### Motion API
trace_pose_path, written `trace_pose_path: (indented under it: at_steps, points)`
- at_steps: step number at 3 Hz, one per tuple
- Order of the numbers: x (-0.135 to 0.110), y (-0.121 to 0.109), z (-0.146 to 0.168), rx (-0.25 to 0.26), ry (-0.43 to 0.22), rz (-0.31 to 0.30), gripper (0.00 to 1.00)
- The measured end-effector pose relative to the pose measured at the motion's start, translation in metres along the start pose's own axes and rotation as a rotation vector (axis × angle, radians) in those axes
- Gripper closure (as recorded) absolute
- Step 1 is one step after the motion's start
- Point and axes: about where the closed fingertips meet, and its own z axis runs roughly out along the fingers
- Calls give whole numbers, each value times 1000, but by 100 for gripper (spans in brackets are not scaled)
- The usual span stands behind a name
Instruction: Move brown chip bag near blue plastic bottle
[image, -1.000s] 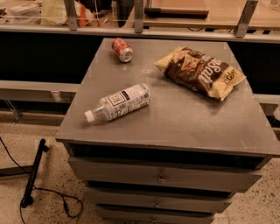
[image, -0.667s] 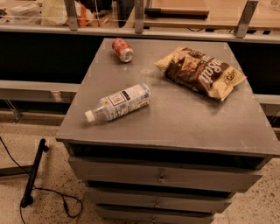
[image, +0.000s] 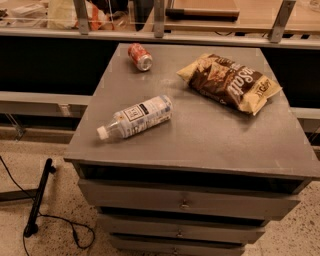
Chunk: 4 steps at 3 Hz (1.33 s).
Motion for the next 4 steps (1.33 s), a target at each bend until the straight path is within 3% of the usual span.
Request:
trace_pose_path:
  at_steps: [1, 2, 3, 4]
  points:
    - [8, -25, 18, 7, -26, 46, 0]
    - [8, -25, 18, 7, -26, 46, 0]
    - [16, -31, 33, 44, -19, 101, 0]
    - [28, -46, 55, 109, -57, 228, 0]
